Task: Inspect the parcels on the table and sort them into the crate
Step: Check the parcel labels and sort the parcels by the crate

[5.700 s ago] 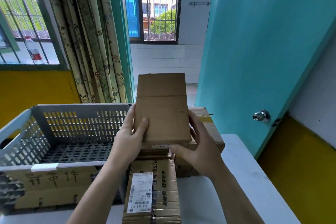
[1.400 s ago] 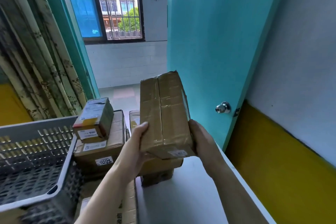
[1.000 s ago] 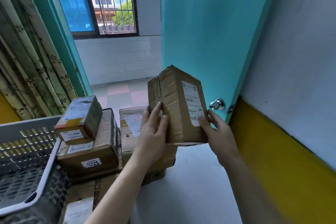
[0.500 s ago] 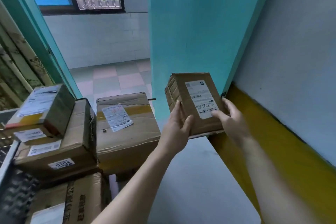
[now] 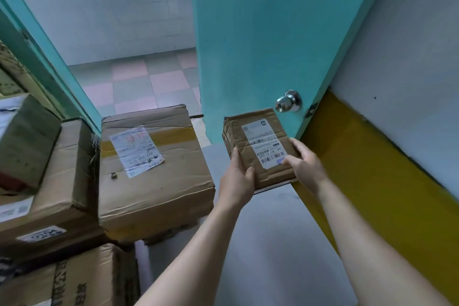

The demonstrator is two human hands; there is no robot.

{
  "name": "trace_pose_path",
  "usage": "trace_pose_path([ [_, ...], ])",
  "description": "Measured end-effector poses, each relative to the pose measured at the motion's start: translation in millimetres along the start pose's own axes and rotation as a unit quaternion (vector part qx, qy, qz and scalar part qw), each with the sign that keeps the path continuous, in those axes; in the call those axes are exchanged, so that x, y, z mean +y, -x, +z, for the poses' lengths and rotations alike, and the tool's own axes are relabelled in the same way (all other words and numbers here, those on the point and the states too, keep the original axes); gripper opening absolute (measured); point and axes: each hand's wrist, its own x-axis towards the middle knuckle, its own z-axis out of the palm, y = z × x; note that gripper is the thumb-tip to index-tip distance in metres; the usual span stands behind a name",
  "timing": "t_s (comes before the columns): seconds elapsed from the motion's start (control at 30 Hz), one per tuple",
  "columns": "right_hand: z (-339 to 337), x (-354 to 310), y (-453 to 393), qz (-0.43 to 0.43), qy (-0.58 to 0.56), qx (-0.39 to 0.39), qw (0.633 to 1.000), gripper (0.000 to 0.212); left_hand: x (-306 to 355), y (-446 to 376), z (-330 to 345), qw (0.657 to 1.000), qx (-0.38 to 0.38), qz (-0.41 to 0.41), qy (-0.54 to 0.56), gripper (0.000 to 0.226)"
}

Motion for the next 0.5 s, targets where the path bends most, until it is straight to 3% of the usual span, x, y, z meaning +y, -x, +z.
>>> trace_pose_path([
  [0.37,22.6,46.1,-77.0,0.029,-0.017,-0.037,0.999,0.093,-35.5,-60.8,36.2,0.992,0.007,-0.105,0.068,0.084],
  [0.5,30.8,56.4,-100.3,0.031,-0.008,-0.056,0.998,0.09,-48.0,-81.2,47.1,0.989,0.011,-0.125,0.081,0.09],
])
